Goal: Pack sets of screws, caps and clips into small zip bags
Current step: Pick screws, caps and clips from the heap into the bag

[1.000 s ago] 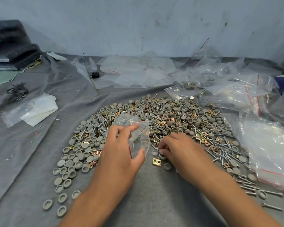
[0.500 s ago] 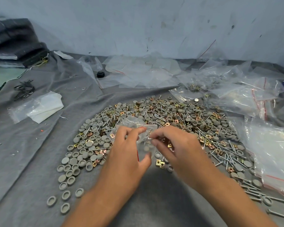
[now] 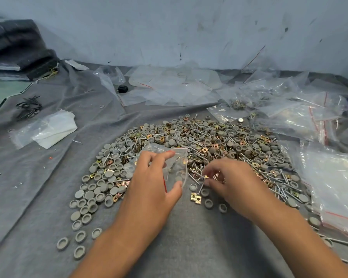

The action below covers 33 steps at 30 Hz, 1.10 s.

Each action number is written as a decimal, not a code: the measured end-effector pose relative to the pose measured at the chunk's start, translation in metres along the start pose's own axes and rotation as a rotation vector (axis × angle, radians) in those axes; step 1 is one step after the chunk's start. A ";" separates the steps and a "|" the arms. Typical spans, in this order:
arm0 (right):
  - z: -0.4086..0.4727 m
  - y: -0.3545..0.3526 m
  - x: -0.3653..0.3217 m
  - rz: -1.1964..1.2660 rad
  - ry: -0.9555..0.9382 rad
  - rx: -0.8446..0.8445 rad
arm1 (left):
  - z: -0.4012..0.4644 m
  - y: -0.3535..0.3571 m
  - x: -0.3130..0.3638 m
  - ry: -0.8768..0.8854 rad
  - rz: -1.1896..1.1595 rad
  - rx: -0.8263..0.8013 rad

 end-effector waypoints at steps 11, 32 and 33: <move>-0.002 0.009 0.001 -0.251 -0.128 -0.135 | 0.000 0.001 -0.003 0.009 0.018 -0.007; 0.002 0.024 -0.003 -0.312 -0.132 0.026 | -0.001 -0.004 -0.001 0.010 0.010 0.009; 0.002 0.024 -0.002 -0.306 -0.114 0.008 | -0.001 -0.004 -0.001 0.012 0.010 0.010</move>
Point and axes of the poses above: each hand's wrist, its own z-axis towards the middle knuckle, its own y-axis out of the palm, x = y × z, the point moved 2 cm from there along z, towards the middle knuckle, and after that the axes turned 9 degrees about z, right-handed, at the moved point
